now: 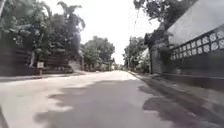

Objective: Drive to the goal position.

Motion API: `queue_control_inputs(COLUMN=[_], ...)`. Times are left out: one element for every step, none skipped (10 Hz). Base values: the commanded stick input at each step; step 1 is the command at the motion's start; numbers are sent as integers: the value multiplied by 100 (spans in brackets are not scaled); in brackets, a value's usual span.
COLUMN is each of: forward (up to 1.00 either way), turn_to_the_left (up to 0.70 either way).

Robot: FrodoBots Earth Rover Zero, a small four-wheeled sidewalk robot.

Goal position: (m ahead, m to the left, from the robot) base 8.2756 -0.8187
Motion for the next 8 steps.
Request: queue_control_inputs(forward=[50, 50, 50, 50, 50, 50, 50, 50], turn_to_the_left=[0, 0, 0, 0, 0, 0, 0, 0])
